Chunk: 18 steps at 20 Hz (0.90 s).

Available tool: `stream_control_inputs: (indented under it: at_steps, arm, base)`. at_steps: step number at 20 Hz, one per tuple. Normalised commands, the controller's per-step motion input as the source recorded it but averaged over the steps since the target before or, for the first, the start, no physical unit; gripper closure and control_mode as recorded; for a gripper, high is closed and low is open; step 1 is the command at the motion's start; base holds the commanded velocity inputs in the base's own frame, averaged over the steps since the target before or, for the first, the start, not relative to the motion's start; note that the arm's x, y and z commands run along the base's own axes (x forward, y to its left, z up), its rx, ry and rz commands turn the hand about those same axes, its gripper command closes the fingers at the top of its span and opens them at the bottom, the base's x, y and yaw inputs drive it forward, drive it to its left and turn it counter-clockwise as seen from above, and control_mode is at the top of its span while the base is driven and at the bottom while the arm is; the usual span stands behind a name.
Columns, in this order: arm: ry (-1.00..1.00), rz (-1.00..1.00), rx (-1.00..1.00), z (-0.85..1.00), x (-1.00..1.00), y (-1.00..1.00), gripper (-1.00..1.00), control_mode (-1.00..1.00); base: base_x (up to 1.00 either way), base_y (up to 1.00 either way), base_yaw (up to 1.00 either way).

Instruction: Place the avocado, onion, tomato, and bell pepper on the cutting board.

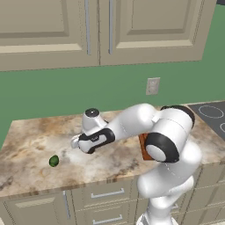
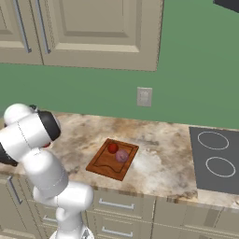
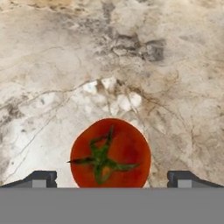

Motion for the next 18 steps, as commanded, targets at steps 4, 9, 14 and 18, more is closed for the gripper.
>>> stream_control_inputs:
  at_steps: [4, 9, 14, 18]
  arm:
    - [0.02, 0.00, 0.00, -0.17, 0.17, 0.10, -1.00, -1.00]
    - [0.01, 0.00, -0.01, -0.15, 0.14, 0.13, 1.00, -1.00]
    - [0.00, 0.00, 0.00, -0.06, 0.06, 0.06, 1.00, -1.00]
    - [0.00, 0.00, 0.00, 0.00, -0.06, 0.00, 1.00, -1.00]
  base:
    - [0.00, 0.00, 0.00]
    - [0.00, 0.00, 0.00]
    - [0.00, 0.00, 0.00]
    - [0.00, 0.00, 0.00]
